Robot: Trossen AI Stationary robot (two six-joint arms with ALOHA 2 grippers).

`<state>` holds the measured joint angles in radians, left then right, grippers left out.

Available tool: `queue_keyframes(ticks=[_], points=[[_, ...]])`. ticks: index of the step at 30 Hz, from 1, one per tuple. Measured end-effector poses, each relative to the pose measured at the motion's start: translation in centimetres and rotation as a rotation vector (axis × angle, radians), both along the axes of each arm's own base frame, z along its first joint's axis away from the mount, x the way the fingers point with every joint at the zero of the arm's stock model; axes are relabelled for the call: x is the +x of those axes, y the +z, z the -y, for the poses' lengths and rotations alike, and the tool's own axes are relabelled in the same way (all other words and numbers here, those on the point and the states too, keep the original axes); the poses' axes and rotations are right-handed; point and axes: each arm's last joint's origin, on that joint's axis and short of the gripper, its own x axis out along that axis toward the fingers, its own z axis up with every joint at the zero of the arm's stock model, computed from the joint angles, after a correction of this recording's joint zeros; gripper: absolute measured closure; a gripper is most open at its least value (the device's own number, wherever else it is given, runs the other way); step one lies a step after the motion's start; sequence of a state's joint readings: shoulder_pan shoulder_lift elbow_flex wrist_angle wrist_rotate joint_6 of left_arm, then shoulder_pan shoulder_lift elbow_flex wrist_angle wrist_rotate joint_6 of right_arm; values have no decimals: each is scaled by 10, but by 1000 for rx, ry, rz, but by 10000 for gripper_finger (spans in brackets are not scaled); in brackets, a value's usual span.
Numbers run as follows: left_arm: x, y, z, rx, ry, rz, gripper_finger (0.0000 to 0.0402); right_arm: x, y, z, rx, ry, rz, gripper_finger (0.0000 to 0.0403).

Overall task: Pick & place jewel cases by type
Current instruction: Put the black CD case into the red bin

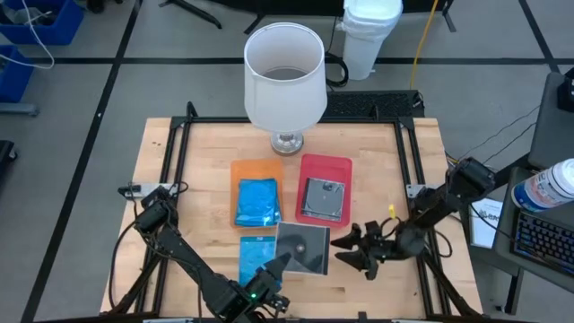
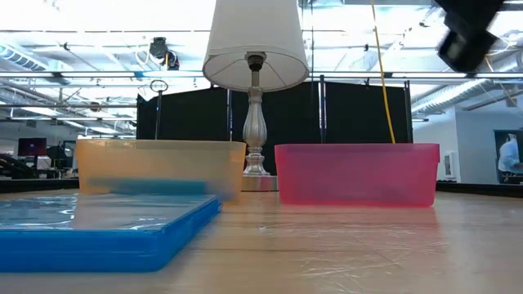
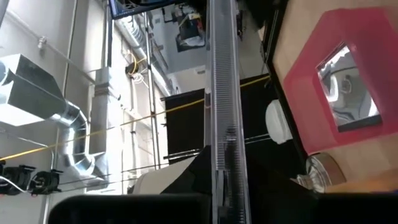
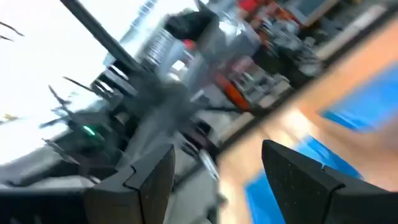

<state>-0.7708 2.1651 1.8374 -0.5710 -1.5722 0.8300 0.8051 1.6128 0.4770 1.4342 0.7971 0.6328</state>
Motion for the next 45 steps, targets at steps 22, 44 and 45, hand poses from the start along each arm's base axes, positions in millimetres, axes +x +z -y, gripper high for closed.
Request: queue_keyframes(ticks=[22, 44, 45], points=[[6, -10, -3, 4, -3, -38, 364, 46, 20, 18, 35, 178, 56, 177], [11, -18, -7, 48, 28, -51, 355, 56, 20, 14, -182, 214, 8, 377], [11, -18, -6, 34, 24, -39, 349, 56, 20, 14, -187, 214, 8, 376]])
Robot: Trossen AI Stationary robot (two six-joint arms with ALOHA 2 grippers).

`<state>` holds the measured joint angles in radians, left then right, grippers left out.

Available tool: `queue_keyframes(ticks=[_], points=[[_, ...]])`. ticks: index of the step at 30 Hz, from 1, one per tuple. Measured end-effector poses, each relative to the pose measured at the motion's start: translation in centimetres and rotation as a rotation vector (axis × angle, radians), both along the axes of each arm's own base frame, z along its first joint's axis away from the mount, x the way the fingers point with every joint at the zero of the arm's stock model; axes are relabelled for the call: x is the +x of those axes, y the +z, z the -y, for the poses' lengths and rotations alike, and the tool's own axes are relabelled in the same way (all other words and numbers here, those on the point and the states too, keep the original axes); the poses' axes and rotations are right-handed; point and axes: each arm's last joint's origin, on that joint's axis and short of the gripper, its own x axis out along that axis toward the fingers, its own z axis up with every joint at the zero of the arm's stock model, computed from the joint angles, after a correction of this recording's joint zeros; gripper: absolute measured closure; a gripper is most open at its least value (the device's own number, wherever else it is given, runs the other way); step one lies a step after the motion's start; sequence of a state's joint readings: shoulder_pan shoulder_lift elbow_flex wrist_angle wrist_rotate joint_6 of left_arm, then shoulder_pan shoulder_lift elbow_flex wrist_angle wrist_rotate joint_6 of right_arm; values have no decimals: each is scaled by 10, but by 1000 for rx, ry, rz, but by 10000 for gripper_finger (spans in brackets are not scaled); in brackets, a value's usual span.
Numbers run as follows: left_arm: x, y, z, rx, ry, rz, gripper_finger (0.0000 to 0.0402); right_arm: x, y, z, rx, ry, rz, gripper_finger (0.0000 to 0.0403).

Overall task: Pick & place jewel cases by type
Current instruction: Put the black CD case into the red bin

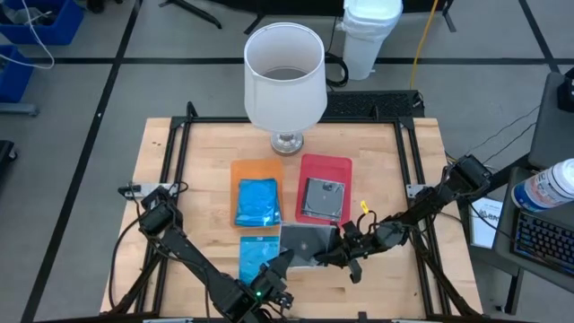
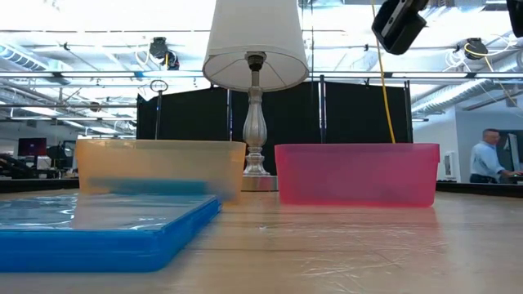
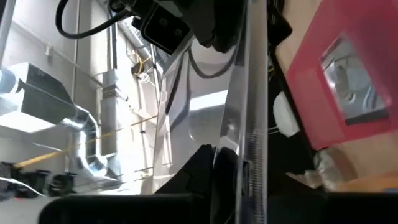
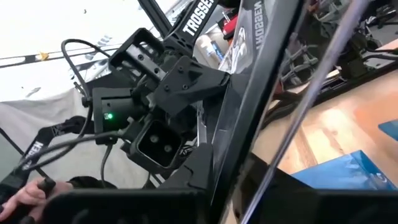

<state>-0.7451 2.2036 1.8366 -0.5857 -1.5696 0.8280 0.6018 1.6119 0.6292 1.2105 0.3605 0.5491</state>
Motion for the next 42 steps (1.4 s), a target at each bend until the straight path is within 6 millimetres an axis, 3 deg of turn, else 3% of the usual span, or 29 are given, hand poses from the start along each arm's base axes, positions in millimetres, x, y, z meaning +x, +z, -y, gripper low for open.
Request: queue_keyframes(ticks=[5, 15, 23, 27, 31, 35, 38, 40, 42], points=[[-5, 0, 7, -72, -34, 42, 299, 0, -1, 0, -74, -5, 5, 357], [-30, 0, 36, -155, -118, 110, 176, -6, 6, 3, -232, -8, -58, 389], [-49, 2, 54, -198, -154, 184, 128, -8, 6, 3, -264, -16, -69, 379], [-59, 16, 60, -280, -178, 254, 118, -8, 0, 3, -308, -8, -114, 389], [-73, 46, 58, -467, -207, 387, 117, -9, -8, 3, -354, 3, -178, 386], [-86, 92, 44, -919, -317, 400, 117, -7, -12, -1, -427, 22, -288, 383], [-86, 117, 21, -1269, -351, 275, 117, 2, 1, -12, -517, 48, -417, 389], [-82, 121, 6, -1332, -313, 219, 117, 8, 18, -19, -569, 61, -510, 389], [-74, 117, -6, -1290, -258, 198, 116, 14, 38, -26, -611, 47, -577, 388]])
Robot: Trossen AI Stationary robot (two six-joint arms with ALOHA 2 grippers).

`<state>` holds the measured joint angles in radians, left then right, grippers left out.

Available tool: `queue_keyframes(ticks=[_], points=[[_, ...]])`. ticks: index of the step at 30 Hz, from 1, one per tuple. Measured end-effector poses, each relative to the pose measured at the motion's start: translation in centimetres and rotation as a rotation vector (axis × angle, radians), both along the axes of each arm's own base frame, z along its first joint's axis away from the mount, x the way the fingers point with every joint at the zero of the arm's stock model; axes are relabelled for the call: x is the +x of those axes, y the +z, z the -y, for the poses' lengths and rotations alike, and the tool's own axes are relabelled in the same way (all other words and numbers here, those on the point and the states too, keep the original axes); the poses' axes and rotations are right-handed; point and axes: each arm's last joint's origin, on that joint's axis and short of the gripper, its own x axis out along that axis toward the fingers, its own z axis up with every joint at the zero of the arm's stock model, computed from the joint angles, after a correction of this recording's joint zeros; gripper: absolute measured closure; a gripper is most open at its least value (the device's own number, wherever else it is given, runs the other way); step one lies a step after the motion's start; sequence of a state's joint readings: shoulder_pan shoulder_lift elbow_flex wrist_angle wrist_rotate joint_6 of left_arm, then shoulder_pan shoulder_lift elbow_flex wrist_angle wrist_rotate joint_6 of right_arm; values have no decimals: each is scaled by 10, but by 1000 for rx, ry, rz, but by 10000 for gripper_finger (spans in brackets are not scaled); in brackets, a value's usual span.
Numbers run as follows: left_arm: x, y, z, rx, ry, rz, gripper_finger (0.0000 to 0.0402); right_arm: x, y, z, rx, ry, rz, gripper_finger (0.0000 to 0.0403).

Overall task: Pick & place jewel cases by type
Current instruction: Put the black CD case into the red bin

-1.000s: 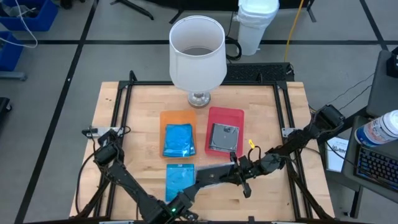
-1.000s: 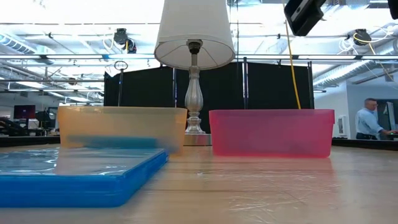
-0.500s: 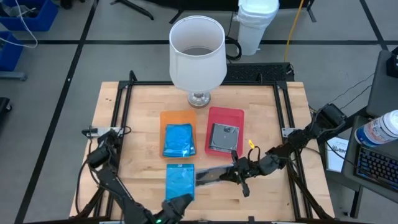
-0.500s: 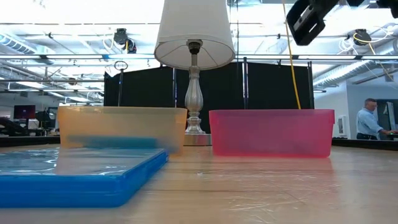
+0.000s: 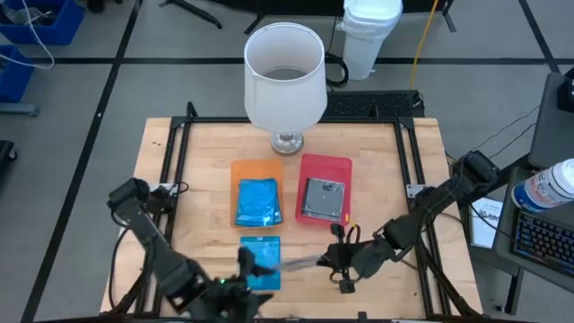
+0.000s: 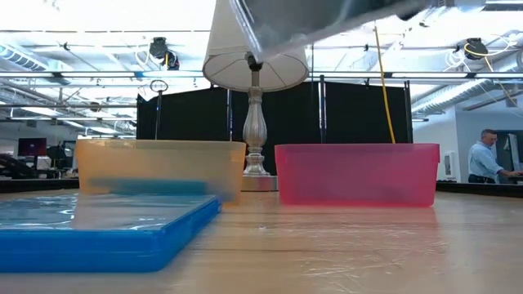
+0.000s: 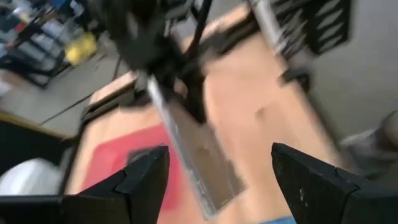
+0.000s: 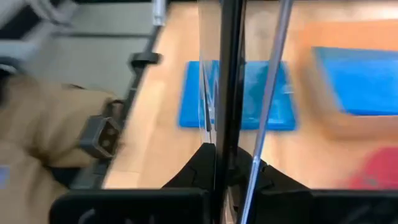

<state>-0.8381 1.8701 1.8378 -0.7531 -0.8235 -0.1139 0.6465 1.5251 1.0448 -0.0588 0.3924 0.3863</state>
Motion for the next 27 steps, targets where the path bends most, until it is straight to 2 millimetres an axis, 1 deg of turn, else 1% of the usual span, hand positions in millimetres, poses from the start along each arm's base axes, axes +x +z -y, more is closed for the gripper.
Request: queue_keyframes(ticks=[2, 4, 7, 9, 11, 17, 20, 23, 27], points=[[7, -6, -9, 46, 26, -36, 116, 2, 19, -5, -53, -33, -32, 386], [17, -10, -15, 21, 29, -65, 116, 3, 34, -7, -78, -34, -57, 386], [28, -15, -23, -47, 22, -108, 116, 6, 43, -10, -101, -30, -75, 387], [35, -16, -28, -59, 35, -110, 116, 6, 42, -10, -112, -16, -78, 387], [38, -17, -32, -42, 61, -106, 116, 10, 39, -13, -126, -5, -74, 387], [42, -17, -37, -52, 90, -96, 116, 17, 14, -18, -213, 14, -149, 387], [44, -17, -37, -82, 79, -105, 116, 21, 7, -21, -221, 15, -151, 387], [51, -24, -40, -102, 67, -132, 116, 24, 4, -22, -247, -22, -127, 387], [64, -36, -44, -111, 68, -166, 117, 27, 9, -24, -246, -26, -66, 387]])
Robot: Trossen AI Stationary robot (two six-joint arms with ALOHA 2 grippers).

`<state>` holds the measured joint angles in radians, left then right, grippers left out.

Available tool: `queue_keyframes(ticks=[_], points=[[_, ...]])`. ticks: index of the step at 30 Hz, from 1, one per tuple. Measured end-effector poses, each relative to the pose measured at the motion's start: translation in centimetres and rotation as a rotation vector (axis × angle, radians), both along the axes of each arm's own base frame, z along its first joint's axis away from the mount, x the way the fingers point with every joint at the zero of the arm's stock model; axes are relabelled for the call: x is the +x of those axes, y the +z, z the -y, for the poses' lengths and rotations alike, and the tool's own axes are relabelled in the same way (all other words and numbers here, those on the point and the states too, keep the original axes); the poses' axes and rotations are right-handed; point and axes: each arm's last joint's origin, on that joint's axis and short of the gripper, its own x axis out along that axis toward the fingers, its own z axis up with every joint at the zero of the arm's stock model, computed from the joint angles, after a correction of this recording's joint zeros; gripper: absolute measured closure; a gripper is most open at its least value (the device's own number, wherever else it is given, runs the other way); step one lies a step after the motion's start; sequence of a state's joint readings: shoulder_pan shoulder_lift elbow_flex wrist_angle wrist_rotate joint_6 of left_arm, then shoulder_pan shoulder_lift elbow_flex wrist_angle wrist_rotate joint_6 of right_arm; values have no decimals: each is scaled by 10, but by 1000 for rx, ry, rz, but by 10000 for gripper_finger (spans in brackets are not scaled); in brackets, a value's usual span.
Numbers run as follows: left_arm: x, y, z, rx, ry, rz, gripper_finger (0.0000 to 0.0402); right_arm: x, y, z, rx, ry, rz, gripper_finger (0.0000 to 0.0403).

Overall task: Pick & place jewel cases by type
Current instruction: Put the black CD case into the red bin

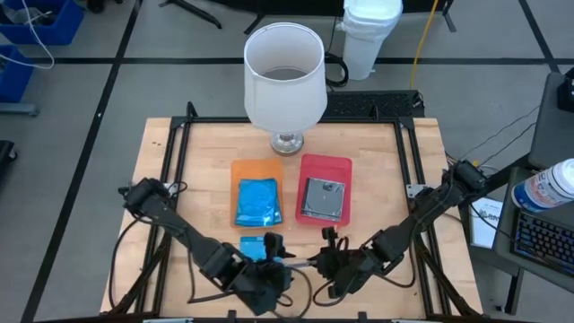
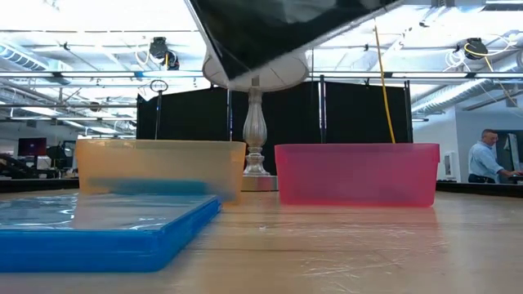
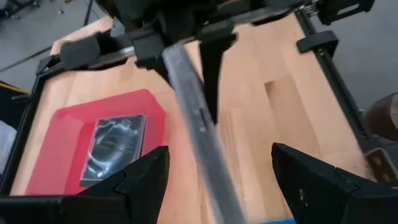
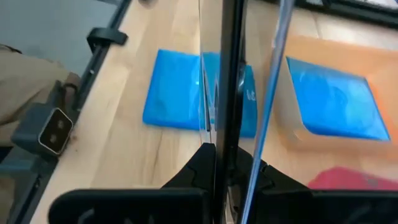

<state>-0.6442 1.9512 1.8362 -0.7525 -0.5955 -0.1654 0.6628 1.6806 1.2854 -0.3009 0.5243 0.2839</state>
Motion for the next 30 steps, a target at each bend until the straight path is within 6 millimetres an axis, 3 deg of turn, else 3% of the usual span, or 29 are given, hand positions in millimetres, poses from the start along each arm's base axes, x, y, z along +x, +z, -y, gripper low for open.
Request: queue_keyframes(ticks=[10, 14, 23, 25, 30], points=[[18, -14, -13, 17, 24, -32, 127, -1, 1, -4, -17, 30, 12, 387], [17, -14, -11, 25, 11, -35, 182, -3, 0, -4, -25, 31, 5, 386], [20, -14, -12, 3, -77, -64, 376, -3, 0, -4, -29, 34, 2, 381], [20, -14, -12, -10, -78, -67, 387, -3, 0, -4, -34, 35, 0, 380], [20, -14, -11, -7, -112, -74, 365, -4, 0, -6, -24, 42, 3, 368]])
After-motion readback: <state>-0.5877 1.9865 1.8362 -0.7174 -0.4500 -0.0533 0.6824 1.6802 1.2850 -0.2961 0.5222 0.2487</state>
